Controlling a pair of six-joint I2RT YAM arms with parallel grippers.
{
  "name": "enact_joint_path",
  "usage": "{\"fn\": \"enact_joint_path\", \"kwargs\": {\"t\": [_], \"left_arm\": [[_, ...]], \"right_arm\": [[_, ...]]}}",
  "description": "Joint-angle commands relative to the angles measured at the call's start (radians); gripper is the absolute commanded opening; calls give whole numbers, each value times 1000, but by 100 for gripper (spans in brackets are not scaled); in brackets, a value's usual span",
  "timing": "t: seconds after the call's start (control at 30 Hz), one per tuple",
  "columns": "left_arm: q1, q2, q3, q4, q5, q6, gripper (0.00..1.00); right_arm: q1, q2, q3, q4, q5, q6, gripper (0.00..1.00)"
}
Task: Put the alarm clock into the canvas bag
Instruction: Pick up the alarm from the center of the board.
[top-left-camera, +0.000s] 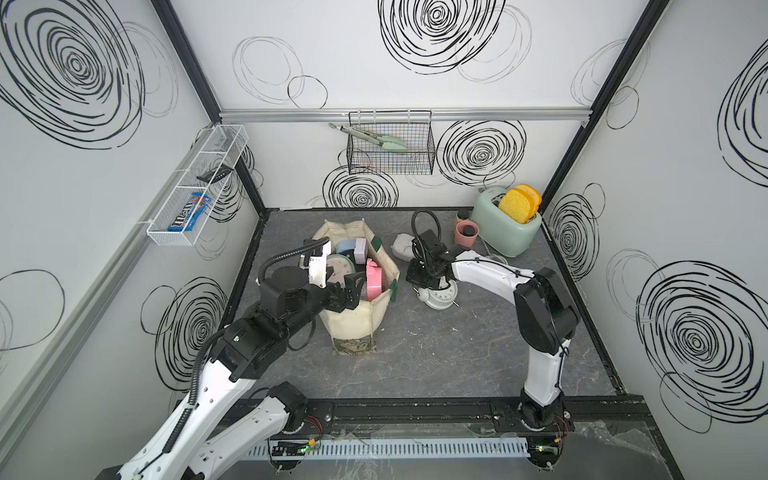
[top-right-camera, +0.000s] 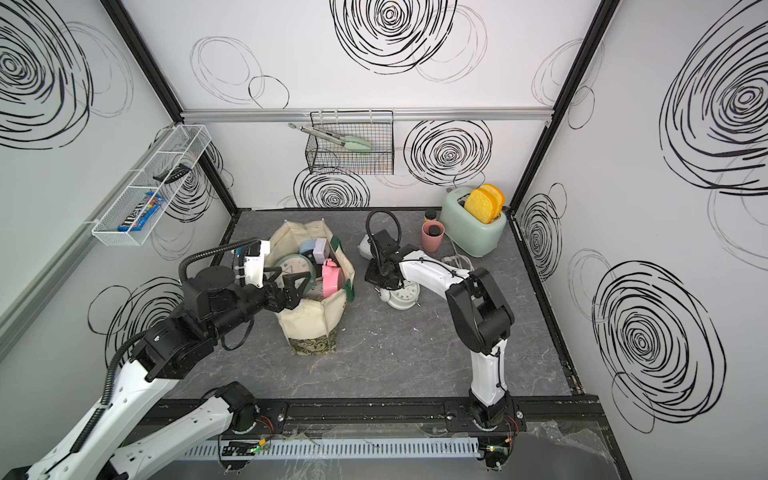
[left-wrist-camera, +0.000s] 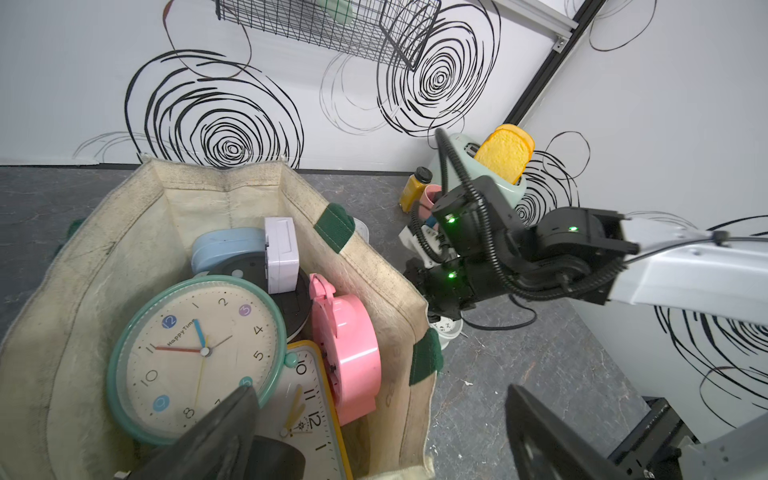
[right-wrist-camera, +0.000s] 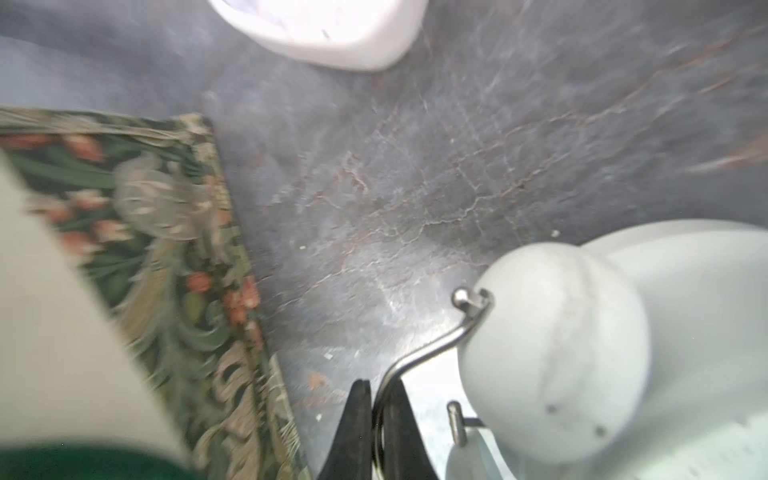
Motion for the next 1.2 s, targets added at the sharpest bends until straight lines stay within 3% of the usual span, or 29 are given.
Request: {"fn": "enact_joint_path", "kwargs": {"t": [0.0,0.3,0.6,0.87,1.03,1.17], "left_arm": [[10,-13,7,-2,-27,15,96],[28,-20,-3,20,15,-39,96],[-5,-57,-140,326,97,-27,96],[-231,20,-233,619,-21,110,96],[-379,151,-234,767,-131,235,96],[-448,266,-190,835,-190,305,96]], "right_arm": [[-29,-92,-34,85,-56,2,3],[-116,-306,-164,196,-154,14,0],[-198,-479,-142,242,-202,32,0],[-218,-553,5,183,-222,70,0],[-246,-585,42,151,-266,100,0],[-256,-611,40,153,-324,130,0]]}}
